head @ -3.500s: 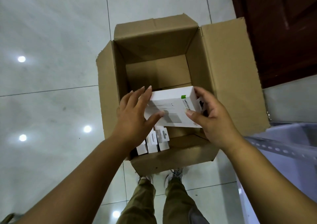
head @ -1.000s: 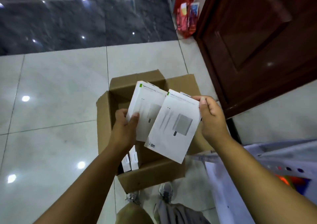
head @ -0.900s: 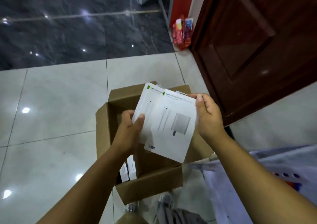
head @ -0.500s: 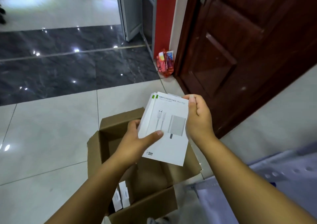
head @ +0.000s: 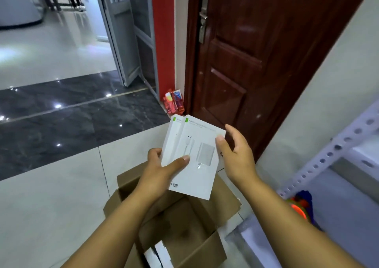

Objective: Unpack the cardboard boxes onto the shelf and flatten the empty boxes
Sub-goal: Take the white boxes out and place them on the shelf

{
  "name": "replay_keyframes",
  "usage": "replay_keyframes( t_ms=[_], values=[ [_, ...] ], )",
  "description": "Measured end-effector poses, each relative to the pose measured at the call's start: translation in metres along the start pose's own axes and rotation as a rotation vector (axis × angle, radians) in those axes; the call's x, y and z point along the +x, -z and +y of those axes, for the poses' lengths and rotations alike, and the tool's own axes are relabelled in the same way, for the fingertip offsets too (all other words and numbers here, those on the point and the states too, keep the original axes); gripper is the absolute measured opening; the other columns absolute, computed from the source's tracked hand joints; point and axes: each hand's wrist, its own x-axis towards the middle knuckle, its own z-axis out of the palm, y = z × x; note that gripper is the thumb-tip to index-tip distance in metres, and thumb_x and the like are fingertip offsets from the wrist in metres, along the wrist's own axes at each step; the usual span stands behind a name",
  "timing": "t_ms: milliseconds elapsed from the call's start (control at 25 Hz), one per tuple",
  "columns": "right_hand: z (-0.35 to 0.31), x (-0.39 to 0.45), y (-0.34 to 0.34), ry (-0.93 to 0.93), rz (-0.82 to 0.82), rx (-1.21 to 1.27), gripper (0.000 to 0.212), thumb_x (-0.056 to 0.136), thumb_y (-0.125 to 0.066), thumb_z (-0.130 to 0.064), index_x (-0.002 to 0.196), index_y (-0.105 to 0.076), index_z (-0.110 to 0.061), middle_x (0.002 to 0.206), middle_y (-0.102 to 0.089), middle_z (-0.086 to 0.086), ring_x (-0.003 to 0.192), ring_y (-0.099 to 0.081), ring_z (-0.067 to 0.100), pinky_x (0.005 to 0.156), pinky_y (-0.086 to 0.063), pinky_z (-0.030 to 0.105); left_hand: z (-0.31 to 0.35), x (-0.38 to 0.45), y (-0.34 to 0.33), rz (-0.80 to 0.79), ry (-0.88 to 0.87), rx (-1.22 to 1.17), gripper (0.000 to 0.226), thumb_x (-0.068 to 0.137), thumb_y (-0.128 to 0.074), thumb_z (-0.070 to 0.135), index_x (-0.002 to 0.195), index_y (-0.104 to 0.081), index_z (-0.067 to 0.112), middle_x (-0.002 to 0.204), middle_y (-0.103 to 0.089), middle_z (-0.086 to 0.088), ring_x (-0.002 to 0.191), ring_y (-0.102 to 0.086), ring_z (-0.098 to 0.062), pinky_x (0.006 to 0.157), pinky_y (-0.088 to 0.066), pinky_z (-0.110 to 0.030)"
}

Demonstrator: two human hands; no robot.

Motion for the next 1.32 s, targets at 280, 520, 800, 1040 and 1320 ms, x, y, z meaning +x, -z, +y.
replay_keyframes(
  t_ms=[280, 520, 800, 1040, 1320],
  values=[
    [-0.016, -0.074, 0.012, -0.080, -0.035, 0.058, 0.045, 0.091, -0.052, -0.048, 0.134, -0.048, -0.035, 0.133, -0.051, -0.012, 0.103, -0.055, -0.004, 0.074, -0.047, 0.011, 0.008, -0.016, 0.003, -0.126, -0.018, -0.100, 0.057, 0.082, -0.067, 0.041, 0.123, -0.035, 0.019, 0.107, -0.062, 0.000, 0.091, -0.067, -0.017, 0.059, -0.052, -0.023],
    [-0.031, -0.112, 0.054, -0.060, -0.020, 0.232, 0.038, 0.085, -0.055, -0.055, 0.122, -0.049, -0.051, 0.118, -0.064, -0.024, 0.111, -0.061, 0.001, 0.091, -0.054, 0.028, 0.032, -0.034, -0.036, -0.290, -0.054, -0.157, 0.056, 0.083, -0.065, 0.044, 0.124, -0.036, 0.020, 0.106, -0.063, 0.000, 0.089, -0.068, -0.017, 0.056, -0.053, -0.021],
    [-0.033, -0.148, 0.139, 0.002, 0.112, 0.264, 0.059, 0.088, -0.053, -0.044, 0.145, -0.039, -0.033, 0.134, -0.057, -0.018, 0.123, -0.054, 0.004, 0.098, -0.048, 0.026, 0.072, -0.076, -0.114, -0.502, -0.075, -0.247, 0.051, 0.082, -0.065, 0.040, 0.116, -0.042, 0.011, 0.107, -0.065, -0.009, 0.085, -0.067, -0.019, 0.051, -0.051, -0.023],
    [-0.034, -0.201, 0.226, 0.036, 0.321, 0.234, 0.050, 0.091, -0.054, -0.045, 0.139, -0.046, -0.033, 0.125, -0.063, -0.017, 0.112, -0.060, 0.003, 0.078, -0.053, 0.019, 0.093, -0.139, -0.201, -0.678, -0.088, -0.263, 0.054, 0.079, -0.065, 0.044, 0.112, -0.045, 0.006, 0.103, -0.065, -0.011, 0.081, -0.066, -0.020, 0.065, -0.056, -0.034],
    [-0.022, -0.270, 0.327, 0.003, 0.567, 0.146, 0.031, 0.095, -0.047, -0.043, 0.126, -0.053, -0.038, 0.109, -0.067, -0.024, 0.098, -0.063, 0.001, 0.070, -0.052, 0.023, 0.100, -0.220, -0.294, -0.937, -0.238, -0.136, 0.062, 0.072, -0.065, 0.060, 0.117, -0.063, 0.018, 0.106, -0.072, -0.002, 0.095, -0.069, -0.019, 0.083, -0.054, -0.038]
  ],
)
